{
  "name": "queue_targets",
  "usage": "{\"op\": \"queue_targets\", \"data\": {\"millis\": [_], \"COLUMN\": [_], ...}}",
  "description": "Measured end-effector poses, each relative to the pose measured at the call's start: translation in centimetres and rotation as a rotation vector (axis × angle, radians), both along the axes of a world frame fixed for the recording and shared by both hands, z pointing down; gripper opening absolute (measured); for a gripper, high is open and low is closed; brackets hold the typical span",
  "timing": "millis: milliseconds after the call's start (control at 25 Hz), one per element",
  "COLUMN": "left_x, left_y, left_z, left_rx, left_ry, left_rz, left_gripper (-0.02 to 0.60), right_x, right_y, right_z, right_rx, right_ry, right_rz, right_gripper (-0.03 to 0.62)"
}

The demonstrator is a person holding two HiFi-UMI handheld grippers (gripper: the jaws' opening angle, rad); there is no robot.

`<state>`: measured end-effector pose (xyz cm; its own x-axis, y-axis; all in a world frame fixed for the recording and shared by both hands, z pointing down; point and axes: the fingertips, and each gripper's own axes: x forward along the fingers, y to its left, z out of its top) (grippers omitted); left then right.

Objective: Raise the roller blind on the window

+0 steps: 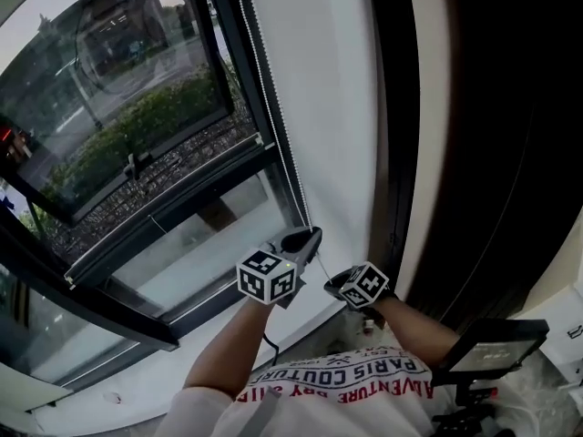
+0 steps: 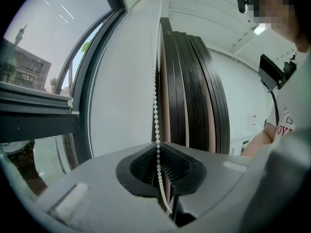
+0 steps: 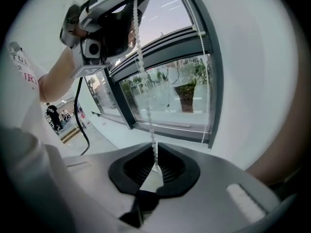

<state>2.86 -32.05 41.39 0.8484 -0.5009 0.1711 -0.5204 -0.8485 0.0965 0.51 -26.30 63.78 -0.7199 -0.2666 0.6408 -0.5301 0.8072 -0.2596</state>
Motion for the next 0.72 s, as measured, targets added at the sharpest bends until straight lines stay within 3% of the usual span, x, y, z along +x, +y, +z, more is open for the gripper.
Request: {"op": "queue_targets", "data": {"millis": [40, 120, 200, 440, 720], "left_x": [-0.1, -0.4, -0.6, -1.0, 0.6], "left_y": [0.0, -0.1, -0.4, -0.1, 1.7], "left_z": [0.1, 0.4, 0.6, 0.8, 0.7], "left_rx": [0.003, 0.003, 0.001, 0.003, 0.015], "left_ry": [-0.005, -0.008, -0.008, -0.008, -0.023], "left_rz": [-0.003, -0.008, -0.008, -0.009, 0.028], "left_gripper": [0.011, 0.011, 0.011, 0.011, 0.012], "right_x": [0.2, 0.7, 1.6, 4.4, 1.4], "right_y": [0.2, 0.3, -0.2, -2.6, -3.2], "right_z": [-0.3, -1.5, -4.1, -17.7, -33.3], "right_rx": [-0.015, -0.042, -0.041, 0.156, 0.427], "right_ry": [-0.012, -0.066, -0.132, -0.299, -0.428], "right_rz": [-0.014, -0.037, -0.057, -0.081, -0.094], "right_gripper": [0.028, 0.141, 0.203, 0.213, 0.222]}}
